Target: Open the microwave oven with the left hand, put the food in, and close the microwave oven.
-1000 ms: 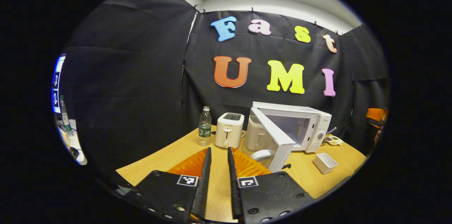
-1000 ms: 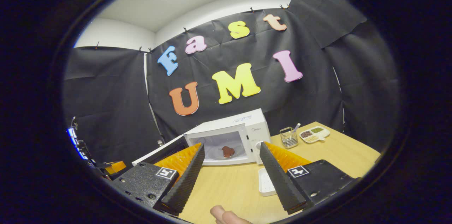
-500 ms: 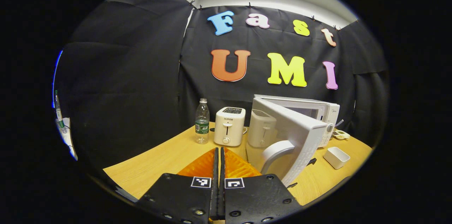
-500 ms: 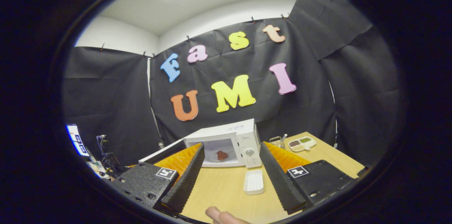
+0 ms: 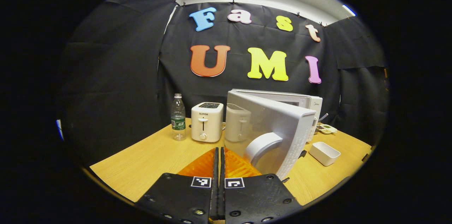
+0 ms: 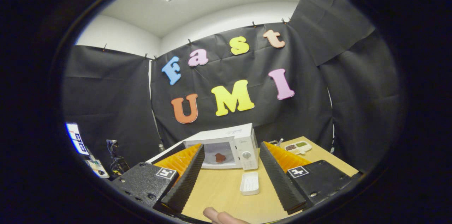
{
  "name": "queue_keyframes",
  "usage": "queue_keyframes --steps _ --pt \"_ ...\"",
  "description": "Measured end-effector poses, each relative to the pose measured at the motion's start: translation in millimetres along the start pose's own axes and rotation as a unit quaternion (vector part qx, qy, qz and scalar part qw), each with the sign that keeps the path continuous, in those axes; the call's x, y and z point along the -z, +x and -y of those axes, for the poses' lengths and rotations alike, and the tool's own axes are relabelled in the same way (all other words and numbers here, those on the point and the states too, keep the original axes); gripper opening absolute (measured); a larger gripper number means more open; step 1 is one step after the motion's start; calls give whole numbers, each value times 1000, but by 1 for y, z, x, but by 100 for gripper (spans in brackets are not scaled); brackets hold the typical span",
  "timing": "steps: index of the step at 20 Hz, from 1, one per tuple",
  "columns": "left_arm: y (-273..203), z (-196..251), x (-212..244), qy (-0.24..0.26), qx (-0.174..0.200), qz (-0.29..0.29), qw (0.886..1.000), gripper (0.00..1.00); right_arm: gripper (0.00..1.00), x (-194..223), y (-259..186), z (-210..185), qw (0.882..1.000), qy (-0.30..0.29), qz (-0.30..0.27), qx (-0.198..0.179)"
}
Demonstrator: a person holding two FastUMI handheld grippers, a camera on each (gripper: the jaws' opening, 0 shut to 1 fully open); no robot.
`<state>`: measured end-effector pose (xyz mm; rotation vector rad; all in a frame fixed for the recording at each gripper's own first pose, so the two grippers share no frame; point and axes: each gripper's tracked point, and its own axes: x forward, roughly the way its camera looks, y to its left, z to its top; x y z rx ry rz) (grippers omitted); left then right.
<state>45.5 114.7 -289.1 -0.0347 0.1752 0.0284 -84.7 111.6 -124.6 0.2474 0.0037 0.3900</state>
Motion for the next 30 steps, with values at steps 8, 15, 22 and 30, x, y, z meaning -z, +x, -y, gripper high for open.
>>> queue_keyframes --steps 8,15,22,30 --pt "21 66 6 2 62 -8 998 0 99 -4 -9 9 1000 15 5 0" --pt "51 122 -10 -18 115 27 993 0 99 -7 -11 22 1000 19 10 5" --pt "88 161 5 -11 137 0 991 0 99 -11 -15 46 999 33 15 18" --pt "125 204 -1 -4 148 0 989 0 99 -18 -20 60 999 34 30 14"
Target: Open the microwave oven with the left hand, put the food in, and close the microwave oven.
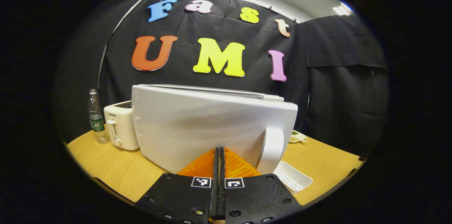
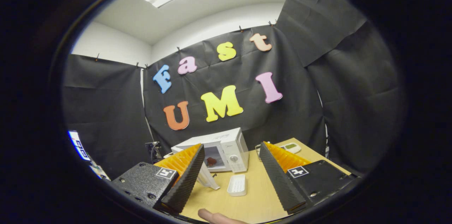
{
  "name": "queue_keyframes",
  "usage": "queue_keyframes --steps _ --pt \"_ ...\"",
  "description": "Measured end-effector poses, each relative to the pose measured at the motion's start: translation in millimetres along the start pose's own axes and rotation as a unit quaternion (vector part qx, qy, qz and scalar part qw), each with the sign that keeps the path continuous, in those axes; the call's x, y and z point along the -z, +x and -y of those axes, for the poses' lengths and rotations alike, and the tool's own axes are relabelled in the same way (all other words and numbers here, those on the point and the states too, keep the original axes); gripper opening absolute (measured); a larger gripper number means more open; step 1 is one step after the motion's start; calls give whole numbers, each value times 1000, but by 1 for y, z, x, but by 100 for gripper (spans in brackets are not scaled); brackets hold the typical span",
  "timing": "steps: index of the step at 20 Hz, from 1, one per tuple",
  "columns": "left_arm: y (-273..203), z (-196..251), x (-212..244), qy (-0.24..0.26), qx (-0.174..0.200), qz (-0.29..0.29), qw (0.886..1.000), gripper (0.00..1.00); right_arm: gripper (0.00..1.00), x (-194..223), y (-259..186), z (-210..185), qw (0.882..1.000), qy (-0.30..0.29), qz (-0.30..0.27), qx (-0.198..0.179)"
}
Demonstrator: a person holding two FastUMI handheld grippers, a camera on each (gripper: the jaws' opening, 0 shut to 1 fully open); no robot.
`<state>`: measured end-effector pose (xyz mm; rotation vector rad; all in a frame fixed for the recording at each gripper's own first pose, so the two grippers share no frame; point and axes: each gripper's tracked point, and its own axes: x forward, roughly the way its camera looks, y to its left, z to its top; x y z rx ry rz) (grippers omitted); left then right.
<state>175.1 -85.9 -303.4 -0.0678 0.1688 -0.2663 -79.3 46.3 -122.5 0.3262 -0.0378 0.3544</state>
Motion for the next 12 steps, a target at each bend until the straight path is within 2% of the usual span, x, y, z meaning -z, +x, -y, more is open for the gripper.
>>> queue_keyframes --steps 1,2,3,4,12 --pt "7 4 -1 6 0 1 1000 0 99 -3 -1 0 1000 0 4 -3" --pt "16 7 0 11 -2 -2 1000 17 99 -5 -2 3 1000 -1 7 -3" --pt "25 9 0 14 -3 -5 1000 17 99 -6 -4 7 1000 -4 10 -1" --pt "34 13 -1 12 -2 -7 1000 0 99 -9 -6 11 1000 -7 15 0" --pt "100 38 4 32 -7 -42 999 0 99 -14 -8 33 999 4 34 6"
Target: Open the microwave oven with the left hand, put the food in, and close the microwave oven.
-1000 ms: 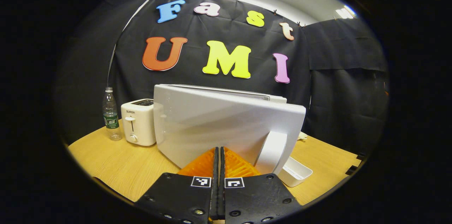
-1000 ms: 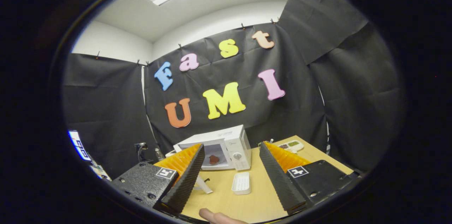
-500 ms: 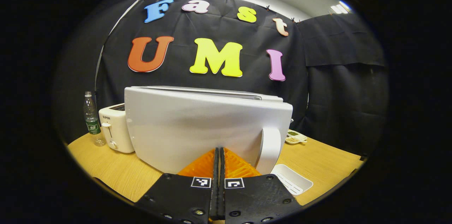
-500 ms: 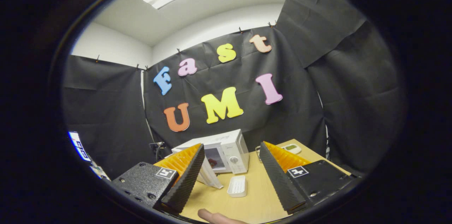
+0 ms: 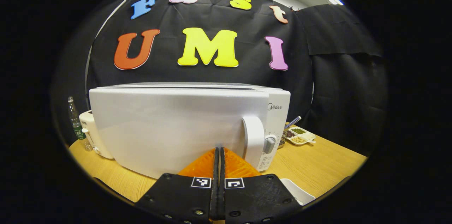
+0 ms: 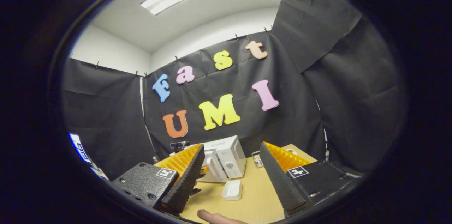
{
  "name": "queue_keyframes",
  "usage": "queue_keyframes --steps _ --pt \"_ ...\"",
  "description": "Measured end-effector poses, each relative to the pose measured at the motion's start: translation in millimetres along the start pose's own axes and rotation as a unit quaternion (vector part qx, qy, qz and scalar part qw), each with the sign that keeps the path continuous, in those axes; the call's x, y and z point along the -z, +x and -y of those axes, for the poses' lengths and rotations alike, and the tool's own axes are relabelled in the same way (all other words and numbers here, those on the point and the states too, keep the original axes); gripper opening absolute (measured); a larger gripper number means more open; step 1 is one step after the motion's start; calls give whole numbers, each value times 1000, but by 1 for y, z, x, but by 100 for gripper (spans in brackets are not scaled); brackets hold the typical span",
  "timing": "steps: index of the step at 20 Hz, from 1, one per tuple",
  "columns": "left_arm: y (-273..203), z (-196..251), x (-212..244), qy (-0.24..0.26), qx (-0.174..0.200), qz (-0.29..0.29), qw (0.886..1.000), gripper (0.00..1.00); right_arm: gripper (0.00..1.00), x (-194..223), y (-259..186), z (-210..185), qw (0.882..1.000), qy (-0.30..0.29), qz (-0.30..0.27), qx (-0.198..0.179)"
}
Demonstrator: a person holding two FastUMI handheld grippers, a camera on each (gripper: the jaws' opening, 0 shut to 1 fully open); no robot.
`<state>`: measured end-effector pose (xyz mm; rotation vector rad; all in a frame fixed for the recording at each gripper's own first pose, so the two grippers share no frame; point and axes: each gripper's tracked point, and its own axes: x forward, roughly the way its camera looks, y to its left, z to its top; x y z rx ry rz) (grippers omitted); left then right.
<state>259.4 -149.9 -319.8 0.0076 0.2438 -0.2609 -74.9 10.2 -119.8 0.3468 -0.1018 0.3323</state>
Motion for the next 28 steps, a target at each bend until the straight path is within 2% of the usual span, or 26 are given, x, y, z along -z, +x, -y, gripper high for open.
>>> queue_keyframes --steps 4,12,15,19,21,22,23,26,27,28 --pt "24 -6 4 10 -37 -27 999 0 99 4 1 12 1000 -2 -7 15" --pt "23 -7 7 7 -38 -28 999 1 99 6 -1 15 1000 -11 -13 21" --pt "6 0 -5 10 -28 -14 999 1 99 7 1 19 999 -19 -17 34" --pt "-41 8 -36 -3 -23 5 1000 1 99 14 5 27 997 -21 -37 57" --pt "-68 8 -56 10 -28 19 999 15 99 14 6 28 996 -24 -45 70" --pt "-79 5 -61 19 -39 22 999 14 99 13 5 26 996 -28 -48 73" --pt "-94 5 -69 26 -40 23 999 22 99 12 3 25 995 -31 -51 76" --pt "-137 3 -97 44 -60 49 996 88 99 3 0 18 995 -43 -49 80" --pt "-150 2 -102 47 -69 49 995 96 99 1 -1 16 994 -49 -47 82" --pt "-162 0 -106 46 -77 50 995 96 99 -2 -1 15 994 -54 -45 86"
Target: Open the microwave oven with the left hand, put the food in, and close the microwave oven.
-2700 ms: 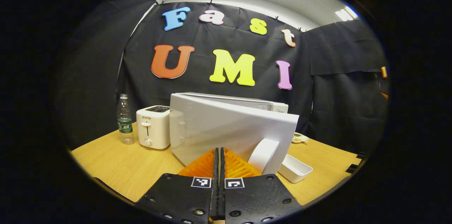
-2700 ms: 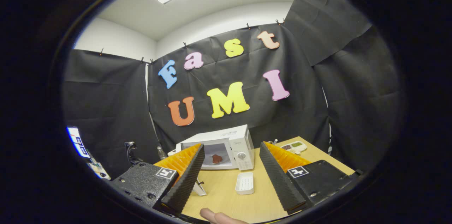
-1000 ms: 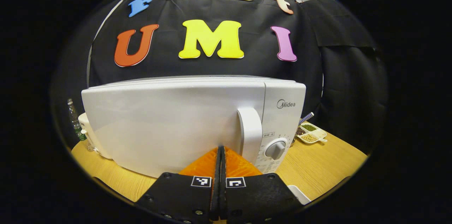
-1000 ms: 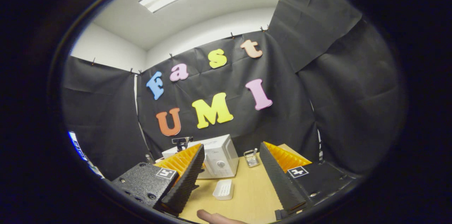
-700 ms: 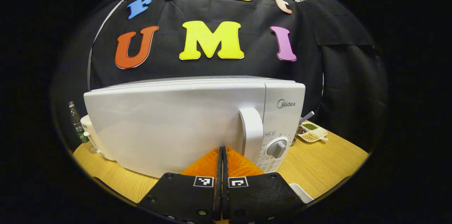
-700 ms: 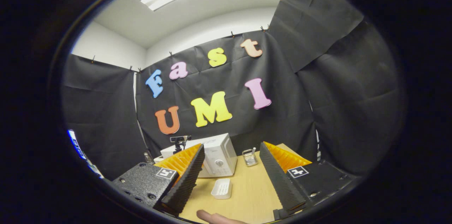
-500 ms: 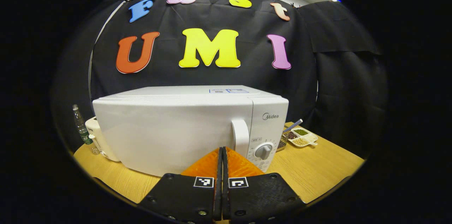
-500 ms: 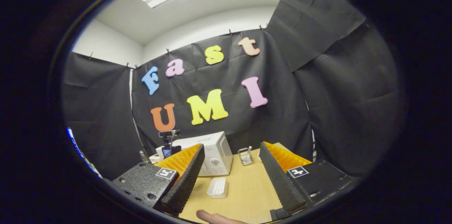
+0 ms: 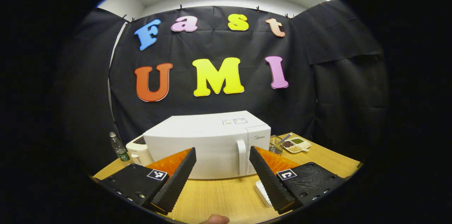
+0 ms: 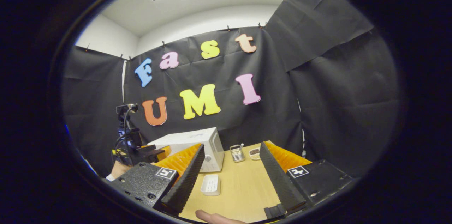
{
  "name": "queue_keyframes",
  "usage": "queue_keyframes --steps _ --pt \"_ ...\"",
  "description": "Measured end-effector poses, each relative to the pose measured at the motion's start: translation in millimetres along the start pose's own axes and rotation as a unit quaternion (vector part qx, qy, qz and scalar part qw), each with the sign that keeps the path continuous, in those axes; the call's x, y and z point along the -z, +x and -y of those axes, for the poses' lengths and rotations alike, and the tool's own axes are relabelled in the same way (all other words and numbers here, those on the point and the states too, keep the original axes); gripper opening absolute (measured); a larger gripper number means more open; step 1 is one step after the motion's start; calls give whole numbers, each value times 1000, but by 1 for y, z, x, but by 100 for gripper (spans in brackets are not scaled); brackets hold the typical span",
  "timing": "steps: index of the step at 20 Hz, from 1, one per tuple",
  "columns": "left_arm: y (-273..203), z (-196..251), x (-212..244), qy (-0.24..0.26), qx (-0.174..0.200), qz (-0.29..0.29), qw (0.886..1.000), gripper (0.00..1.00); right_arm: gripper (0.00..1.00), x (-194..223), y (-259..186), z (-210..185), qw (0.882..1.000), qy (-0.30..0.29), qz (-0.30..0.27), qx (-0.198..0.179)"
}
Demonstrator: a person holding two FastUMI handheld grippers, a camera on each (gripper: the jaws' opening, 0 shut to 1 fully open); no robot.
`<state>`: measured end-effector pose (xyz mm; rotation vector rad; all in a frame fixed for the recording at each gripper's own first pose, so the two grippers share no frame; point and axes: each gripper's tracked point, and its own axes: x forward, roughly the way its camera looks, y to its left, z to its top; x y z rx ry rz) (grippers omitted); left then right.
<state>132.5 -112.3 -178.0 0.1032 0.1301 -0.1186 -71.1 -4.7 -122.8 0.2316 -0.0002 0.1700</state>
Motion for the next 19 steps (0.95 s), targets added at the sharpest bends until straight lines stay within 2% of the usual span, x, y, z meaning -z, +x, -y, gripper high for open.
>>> queue_keyframes --steps 3,6,7,8,9,11,12,13,14,16,17,18,19 --pt "-34 -6 -12 -17 -10 -7 1000 96 99 -5 -2 -4 1000 -14 -1 11" --pt "-69 -10 -18 -61 -25 -15 998 97 99 -16 -1 -13 999 -30 2 18" --pt "-80 -6 -23 -77 -20 -13 997 89 99 -22 -2 -17 999 -36 6 19" --pt "-90 -2 -29 -92 -13 -5 996 96 99 -29 -2 -21 999 -43 12 21" --pt "-101 -2 -32 -99 -10 -6 995 95 99 -34 -3 -24 998 -51 15 23" --pt "-125 -6 -44 -86 -15 -2 996 94 99 -41 -6 -29 997 -69 22 29" --pt "-136 -9 -53 -71 -18 6 997 93 88 -44 -8 -30 996 -76 25 33" --pt "-149 -15 -58 -60 -27 9 998 93 88 -45 -10 -33 996 -81 27 35" --pt "-160 -20 -62 -54 -36 13 998 93 99 -46 -13 -36 996 -84 27 34" --pt "-182 -25 -67 -48 -50 18 997 93 99 -48 -17 -44 996 -86 28 27" --pt "-192 -26 -68 -47 -54 21 997 94 88 -50 -19 -46 996 -86 30 25" --pt "-201 -26 -69 -42 -54 25 997 93 88 -51 -23 -49 995 -88 32 18" --pt "-207 -25 -70 -35 -51 29 998 93 99 -50 -25 -53 995 -89 32 11"
